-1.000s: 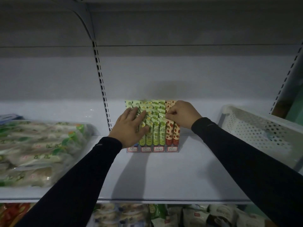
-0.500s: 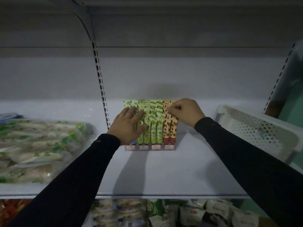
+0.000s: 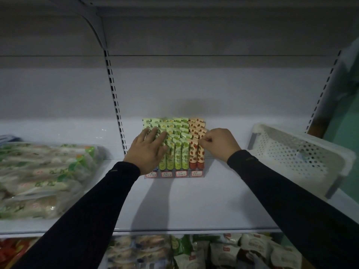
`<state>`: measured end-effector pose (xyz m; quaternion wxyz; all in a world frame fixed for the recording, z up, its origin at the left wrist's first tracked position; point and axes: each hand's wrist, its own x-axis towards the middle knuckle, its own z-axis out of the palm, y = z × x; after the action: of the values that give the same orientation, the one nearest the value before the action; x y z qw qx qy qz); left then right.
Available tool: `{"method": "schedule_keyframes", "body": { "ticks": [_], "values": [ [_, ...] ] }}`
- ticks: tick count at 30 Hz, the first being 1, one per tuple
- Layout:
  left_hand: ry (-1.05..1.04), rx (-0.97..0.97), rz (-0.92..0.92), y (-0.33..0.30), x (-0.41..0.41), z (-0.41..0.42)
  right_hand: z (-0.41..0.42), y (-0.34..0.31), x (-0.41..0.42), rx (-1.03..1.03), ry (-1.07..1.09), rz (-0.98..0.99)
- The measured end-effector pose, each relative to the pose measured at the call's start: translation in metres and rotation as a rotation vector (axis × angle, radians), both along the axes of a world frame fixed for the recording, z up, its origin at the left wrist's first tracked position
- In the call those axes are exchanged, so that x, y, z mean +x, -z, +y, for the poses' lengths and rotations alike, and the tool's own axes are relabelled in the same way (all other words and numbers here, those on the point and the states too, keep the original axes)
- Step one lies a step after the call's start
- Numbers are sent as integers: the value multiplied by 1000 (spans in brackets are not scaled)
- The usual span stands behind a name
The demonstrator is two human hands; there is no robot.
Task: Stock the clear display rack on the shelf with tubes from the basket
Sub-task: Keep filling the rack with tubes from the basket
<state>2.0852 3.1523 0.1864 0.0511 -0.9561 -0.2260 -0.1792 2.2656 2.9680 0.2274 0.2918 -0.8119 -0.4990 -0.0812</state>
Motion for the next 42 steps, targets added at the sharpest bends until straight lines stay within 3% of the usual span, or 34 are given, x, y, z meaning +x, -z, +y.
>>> {"method": "schedule_keyframes", "body": {
  "ticks": [16,35,42],
  "values": [
    [-37,-63,-58,-14,-15,-10,-8,-2,-2,12,14,53],
    [-49,-103,39,-10,-21,-17,-7,9,-4,6,-16,200],
    [-53,-99,41,-14,-24,-18,-8,4,-2,-52,-2,151]
  ]
}}
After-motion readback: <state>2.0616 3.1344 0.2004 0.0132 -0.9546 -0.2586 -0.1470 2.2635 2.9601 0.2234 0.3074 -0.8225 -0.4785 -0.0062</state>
